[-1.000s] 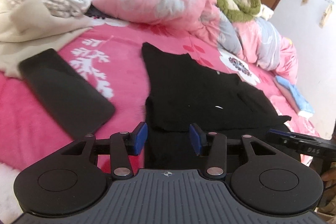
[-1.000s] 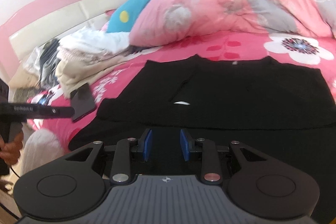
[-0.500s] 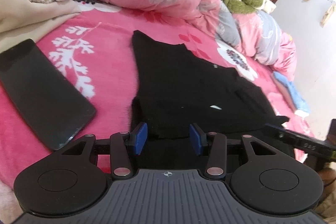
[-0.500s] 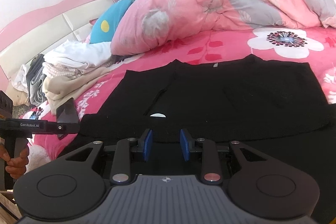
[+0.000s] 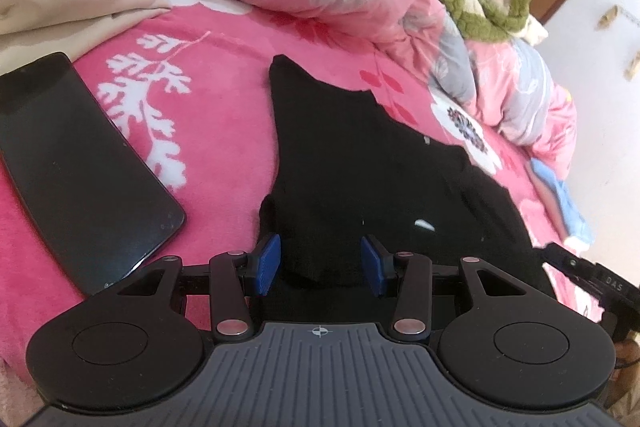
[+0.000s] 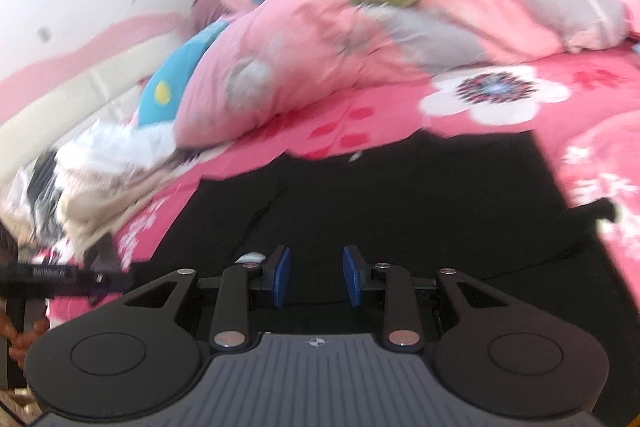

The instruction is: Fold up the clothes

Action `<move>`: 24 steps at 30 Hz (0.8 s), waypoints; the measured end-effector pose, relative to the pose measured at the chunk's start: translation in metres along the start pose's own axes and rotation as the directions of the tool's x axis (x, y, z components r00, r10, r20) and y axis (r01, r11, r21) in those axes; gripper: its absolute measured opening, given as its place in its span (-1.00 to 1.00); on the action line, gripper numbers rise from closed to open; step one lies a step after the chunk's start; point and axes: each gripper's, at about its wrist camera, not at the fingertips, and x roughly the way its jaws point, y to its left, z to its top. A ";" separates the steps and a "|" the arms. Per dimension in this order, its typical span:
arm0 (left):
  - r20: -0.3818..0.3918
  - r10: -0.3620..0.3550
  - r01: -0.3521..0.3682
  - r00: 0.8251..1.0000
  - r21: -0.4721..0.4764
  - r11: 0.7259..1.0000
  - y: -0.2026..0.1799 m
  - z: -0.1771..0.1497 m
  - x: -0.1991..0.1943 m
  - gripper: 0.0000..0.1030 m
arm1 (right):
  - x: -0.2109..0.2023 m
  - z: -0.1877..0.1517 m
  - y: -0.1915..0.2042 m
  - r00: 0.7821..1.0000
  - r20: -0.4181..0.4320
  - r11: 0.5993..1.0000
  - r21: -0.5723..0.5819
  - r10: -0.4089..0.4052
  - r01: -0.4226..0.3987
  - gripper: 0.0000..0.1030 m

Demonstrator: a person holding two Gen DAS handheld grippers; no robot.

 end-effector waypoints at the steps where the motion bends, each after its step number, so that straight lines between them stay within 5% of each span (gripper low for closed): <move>1: 0.003 -0.005 0.005 1.000 -0.014 1.000 0.002 0.001 0.000 -0.15 | -0.005 0.002 -0.008 1.000 0.018 1.000 0.020 -0.019 0.018 -0.39; 6: -0.002 -0.014 0.014 1.000 -0.061 0.998 0.006 0.006 0.006 -0.19 | -0.028 0.011 -0.063 0.990 0.088 0.971 0.220 -0.114 0.092 -0.39; 14: -0.014 0.028 -0.028 1.000 -0.043 0.999 0.001 0.009 0.014 -0.31 | -0.042 0.016 -0.157 0.986 0.101 0.786 0.617 -0.129 0.040 -0.39; 19: -0.017 0.058 -0.058 0.998 -0.016 0.998 -0.002 0.009 0.019 -0.42 | -0.040 0.009 -0.180 0.988 0.074 0.731 0.681 -0.139 0.052 -0.39; 24: -0.009 0.096 -0.096 0.995 -0.002 0.995 -0.002 0.010 0.020 -0.79 | -0.029 0.011 -0.188 0.994 0.035 0.730 0.681 -0.108 0.056 -0.46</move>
